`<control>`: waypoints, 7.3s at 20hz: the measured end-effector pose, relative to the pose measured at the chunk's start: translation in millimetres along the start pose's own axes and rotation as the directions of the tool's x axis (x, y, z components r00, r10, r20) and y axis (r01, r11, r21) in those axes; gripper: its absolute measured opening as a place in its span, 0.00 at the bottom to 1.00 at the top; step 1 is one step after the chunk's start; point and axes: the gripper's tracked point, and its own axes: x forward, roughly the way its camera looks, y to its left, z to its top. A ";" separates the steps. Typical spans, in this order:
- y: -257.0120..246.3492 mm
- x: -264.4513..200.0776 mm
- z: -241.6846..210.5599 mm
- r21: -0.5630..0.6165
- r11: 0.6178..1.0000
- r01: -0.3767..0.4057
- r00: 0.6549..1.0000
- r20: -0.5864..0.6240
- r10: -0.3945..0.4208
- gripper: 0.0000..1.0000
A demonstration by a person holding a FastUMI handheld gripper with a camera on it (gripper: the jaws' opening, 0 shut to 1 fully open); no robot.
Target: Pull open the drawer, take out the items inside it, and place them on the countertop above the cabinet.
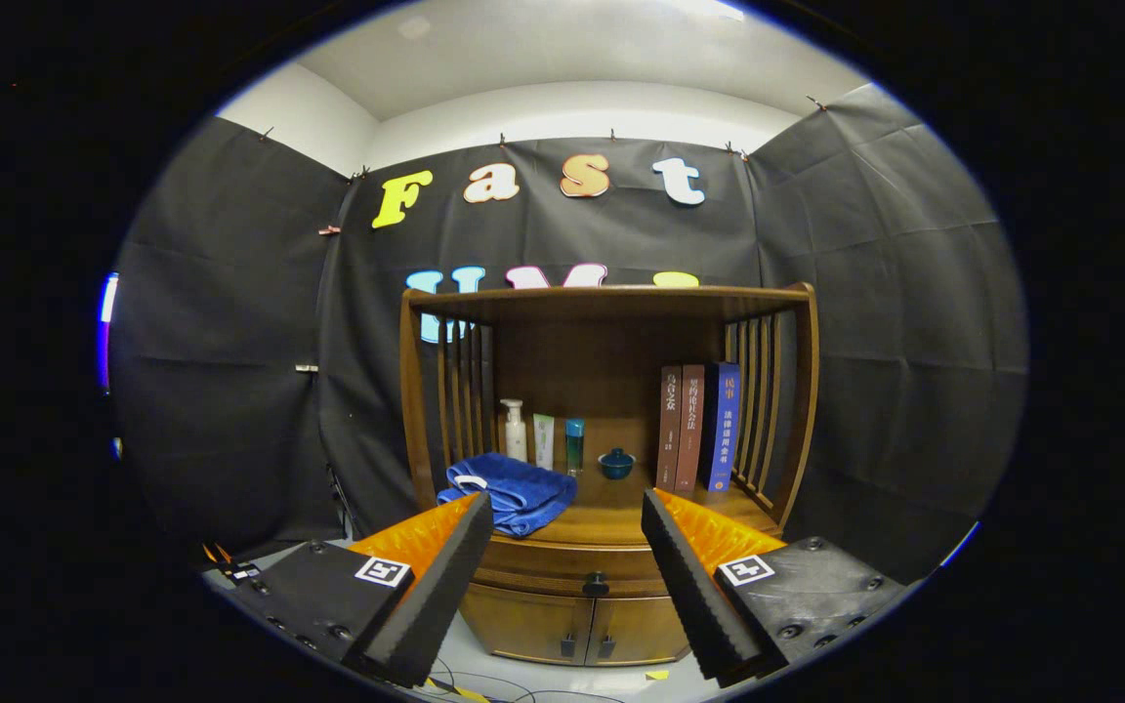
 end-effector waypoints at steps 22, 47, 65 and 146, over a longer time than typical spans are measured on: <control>-40.5 167.1 -260.0 0.043 0.992 0.122 0.908 -0.408 -0.094 0.97; -30.4 108.5 -277.5 0.006 0.992 0.124 0.876 -0.471 -0.107 0.37; -10.2 -16.1 -287.7 0.090 0.989 0.115 0.832 -0.554 -0.046 0.37; -49.6 262.6 -114.7 0.043 0.995 0.088 0.791 -0.611 -0.043 0.20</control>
